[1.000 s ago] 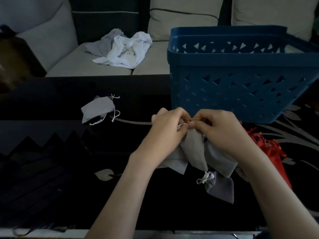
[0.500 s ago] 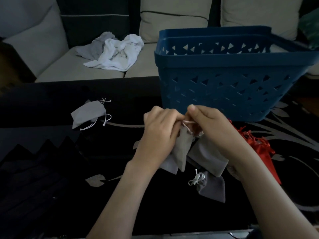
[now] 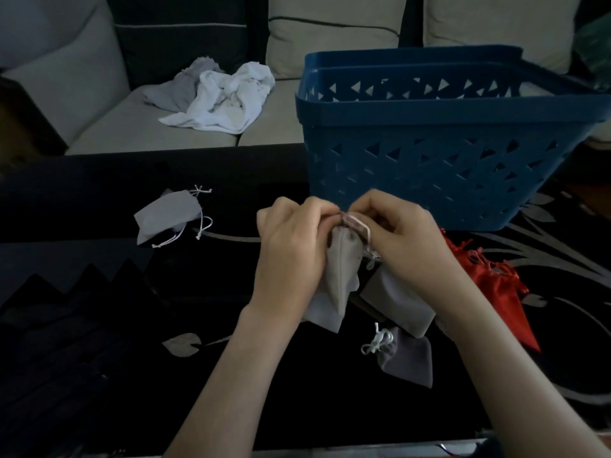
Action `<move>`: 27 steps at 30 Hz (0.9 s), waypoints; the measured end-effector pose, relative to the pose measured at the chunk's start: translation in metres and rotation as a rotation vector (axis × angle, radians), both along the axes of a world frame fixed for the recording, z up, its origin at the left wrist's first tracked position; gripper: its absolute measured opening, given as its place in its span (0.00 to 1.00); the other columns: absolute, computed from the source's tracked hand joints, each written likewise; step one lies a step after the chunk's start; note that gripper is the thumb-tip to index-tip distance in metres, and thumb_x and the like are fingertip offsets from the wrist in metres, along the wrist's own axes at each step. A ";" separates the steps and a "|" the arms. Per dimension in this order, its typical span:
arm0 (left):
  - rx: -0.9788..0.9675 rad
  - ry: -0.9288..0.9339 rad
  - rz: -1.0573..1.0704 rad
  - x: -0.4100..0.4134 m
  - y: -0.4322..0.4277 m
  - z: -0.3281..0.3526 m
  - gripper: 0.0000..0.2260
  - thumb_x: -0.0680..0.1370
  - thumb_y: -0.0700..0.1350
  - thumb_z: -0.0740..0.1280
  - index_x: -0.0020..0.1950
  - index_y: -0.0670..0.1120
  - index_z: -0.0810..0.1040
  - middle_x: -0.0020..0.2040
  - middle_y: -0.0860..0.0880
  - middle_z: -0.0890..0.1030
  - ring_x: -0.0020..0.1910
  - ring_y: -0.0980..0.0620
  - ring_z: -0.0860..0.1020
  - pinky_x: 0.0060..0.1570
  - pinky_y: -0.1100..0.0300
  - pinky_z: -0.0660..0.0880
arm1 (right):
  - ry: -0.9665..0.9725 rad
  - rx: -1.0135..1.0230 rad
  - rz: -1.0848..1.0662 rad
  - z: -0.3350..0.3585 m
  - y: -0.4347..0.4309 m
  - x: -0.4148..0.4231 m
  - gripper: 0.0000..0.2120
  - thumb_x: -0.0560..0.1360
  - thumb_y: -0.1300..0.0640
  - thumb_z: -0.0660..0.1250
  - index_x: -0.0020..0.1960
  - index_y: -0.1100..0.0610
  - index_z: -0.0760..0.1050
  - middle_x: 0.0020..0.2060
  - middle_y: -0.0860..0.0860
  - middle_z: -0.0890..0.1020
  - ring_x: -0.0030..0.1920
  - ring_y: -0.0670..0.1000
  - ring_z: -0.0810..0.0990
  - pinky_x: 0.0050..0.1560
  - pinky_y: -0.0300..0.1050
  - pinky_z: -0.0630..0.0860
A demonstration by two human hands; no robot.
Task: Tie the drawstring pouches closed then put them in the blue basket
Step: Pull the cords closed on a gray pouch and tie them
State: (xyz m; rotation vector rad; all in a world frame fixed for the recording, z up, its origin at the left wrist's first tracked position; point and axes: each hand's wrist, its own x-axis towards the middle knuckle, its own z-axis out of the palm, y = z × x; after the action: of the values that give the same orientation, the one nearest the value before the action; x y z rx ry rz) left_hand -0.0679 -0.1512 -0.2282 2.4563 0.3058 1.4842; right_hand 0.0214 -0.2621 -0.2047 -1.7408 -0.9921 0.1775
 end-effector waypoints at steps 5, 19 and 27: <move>0.042 -0.061 0.148 0.001 -0.001 -0.003 0.08 0.75 0.44 0.66 0.41 0.43 0.82 0.38 0.57 0.76 0.40 0.57 0.68 0.44 0.59 0.62 | -0.060 0.013 -0.028 -0.002 0.003 -0.004 0.07 0.77 0.58 0.66 0.40 0.58 0.77 0.27 0.46 0.74 0.29 0.42 0.70 0.31 0.31 0.65; -0.441 0.101 -0.190 -0.004 0.010 -0.002 0.08 0.79 0.38 0.62 0.43 0.48 0.72 0.54 0.49 0.80 0.52 0.67 0.74 0.52 0.74 0.68 | 0.182 0.052 -0.121 -0.008 0.006 0.007 0.07 0.77 0.59 0.66 0.40 0.55 0.77 0.35 0.56 0.80 0.33 0.47 0.77 0.35 0.41 0.76; -0.807 0.376 -0.262 0.001 0.015 -0.004 0.17 0.73 0.49 0.72 0.53 0.48 0.65 0.43 0.53 0.77 0.40 0.59 0.77 0.37 0.71 0.72 | 0.552 0.157 -0.028 -0.009 0.015 0.004 0.07 0.79 0.59 0.63 0.43 0.58 0.76 0.31 0.53 0.78 0.30 0.46 0.75 0.31 0.38 0.71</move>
State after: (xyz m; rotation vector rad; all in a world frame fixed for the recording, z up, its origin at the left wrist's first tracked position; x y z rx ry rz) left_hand -0.0664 -0.1361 -0.2321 1.9720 0.5077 0.5989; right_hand 0.0253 -0.2472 -0.2140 -1.4457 -0.5585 0.5172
